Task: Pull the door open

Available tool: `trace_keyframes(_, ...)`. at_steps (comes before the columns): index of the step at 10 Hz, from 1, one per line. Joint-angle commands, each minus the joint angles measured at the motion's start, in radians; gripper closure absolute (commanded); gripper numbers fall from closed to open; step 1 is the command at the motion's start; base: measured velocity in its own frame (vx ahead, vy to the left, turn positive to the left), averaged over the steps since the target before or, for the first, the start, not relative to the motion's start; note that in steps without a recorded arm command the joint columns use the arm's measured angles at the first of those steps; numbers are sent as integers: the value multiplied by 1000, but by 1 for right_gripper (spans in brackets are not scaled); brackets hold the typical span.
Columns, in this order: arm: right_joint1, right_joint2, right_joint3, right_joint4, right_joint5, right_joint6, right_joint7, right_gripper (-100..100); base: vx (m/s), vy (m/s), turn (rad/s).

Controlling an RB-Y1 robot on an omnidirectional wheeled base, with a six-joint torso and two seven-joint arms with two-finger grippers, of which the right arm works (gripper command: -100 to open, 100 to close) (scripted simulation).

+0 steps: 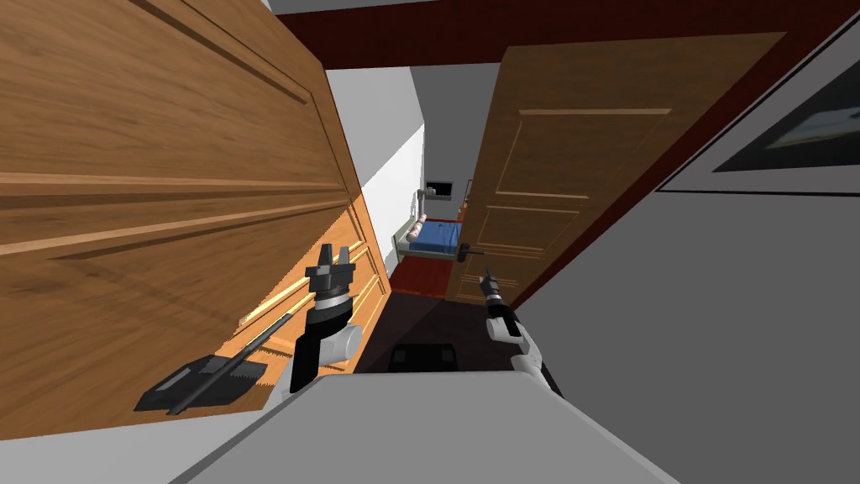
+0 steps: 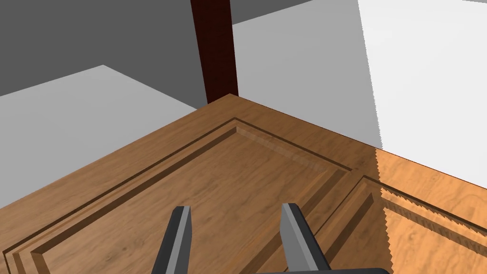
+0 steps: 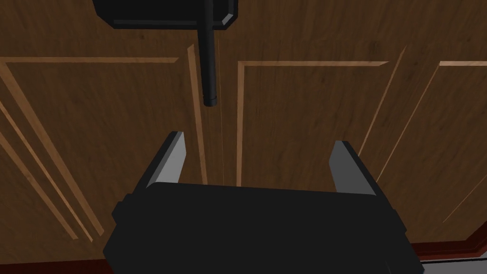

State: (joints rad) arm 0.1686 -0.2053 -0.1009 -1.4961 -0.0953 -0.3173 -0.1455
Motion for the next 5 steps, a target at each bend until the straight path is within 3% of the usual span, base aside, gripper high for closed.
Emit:
trace_keyframes(1, -13, -5, -1, 31, 0, 2, -1, -100, 94, -29, 39)
trace_keyframes(5, -45, -20, -6, 106, -2, 10, -4, -100, 110, -26, 41)
